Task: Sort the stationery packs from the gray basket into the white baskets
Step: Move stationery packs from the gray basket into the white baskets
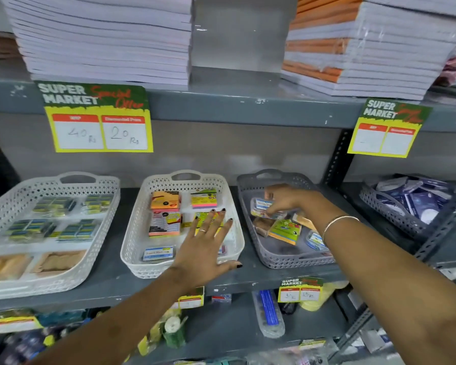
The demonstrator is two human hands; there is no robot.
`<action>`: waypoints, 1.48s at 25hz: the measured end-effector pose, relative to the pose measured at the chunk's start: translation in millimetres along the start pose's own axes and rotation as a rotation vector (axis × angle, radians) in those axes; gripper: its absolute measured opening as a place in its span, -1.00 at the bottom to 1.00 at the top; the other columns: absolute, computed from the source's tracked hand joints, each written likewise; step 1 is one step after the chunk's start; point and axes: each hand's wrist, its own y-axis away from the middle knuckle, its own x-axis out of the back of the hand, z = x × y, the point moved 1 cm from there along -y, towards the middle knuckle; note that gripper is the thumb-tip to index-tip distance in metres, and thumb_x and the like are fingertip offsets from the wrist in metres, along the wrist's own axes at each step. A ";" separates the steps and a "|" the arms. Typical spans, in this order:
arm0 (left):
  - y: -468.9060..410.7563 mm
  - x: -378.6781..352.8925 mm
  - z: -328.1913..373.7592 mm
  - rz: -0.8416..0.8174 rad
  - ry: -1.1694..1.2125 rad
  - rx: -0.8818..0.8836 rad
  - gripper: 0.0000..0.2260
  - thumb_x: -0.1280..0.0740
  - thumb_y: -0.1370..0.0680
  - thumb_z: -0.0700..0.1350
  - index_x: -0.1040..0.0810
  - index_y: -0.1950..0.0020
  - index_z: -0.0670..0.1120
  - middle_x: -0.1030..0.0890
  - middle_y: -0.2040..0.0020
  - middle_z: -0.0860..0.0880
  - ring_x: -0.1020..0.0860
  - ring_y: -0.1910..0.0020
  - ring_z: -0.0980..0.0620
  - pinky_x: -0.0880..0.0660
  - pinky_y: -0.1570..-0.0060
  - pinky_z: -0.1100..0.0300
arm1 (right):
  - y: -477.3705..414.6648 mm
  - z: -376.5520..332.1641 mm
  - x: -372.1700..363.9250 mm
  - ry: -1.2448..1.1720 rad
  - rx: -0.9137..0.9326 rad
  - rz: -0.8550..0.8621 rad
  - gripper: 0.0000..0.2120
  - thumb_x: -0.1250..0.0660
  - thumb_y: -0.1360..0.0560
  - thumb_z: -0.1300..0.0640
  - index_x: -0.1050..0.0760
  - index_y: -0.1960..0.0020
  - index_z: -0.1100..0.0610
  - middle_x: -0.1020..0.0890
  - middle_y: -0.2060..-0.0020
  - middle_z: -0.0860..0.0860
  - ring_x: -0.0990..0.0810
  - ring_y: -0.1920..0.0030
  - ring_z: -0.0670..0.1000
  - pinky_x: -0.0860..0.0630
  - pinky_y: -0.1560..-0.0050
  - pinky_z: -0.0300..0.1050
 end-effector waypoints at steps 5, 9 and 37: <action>50.8 2.5 -64.6 -0.132 -0.051 0.144 -0.23 0.17 -0.45 0.42 -0.23 -0.43 -0.08 -0.23 -0.45 -0.14 -0.21 -0.41 -0.19 -0.13 -0.28 -0.22 | -11.7 -84.3 -11.6 0.008 0.202 -0.002 -0.73 -0.42 -0.44 0.03 -0.39 0.01 0.12 -0.46 0.09 0.06 -0.39 0.08 0.03 -0.26 0.33 -0.17; 72.3 -2.7 -80.8 -0.181 0.013 0.252 -0.22 0.29 -0.47 0.38 -0.31 -0.40 -0.08 -0.28 -0.44 -0.12 -0.27 -0.39 -0.18 -0.18 -0.28 -0.26 | -23.0 -124.8 -48.7 0.099 0.263 -0.159 -0.71 -0.41 -0.45 0.00 -0.30 0.21 0.05 -0.42 0.24 0.01 -0.39 0.07 0.04 -0.22 0.36 -0.19; 14.5 10.8 -27.3 -0.122 0.109 0.027 -0.15 0.43 -0.31 0.46 0.23 -0.47 0.01 0.24 -0.50 -0.05 0.24 -0.46 -0.04 0.23 -0.40 -0.09 | -32.4 -36.1 -31.5 -0.085 0.076 0.224 -0.62 -0.33 -0.50 0.15 -0.42 -0.30 0.14 -0.59 -0.21 0.14 -0.56 -0.19 0.13 -0.48 -0.15 -0.07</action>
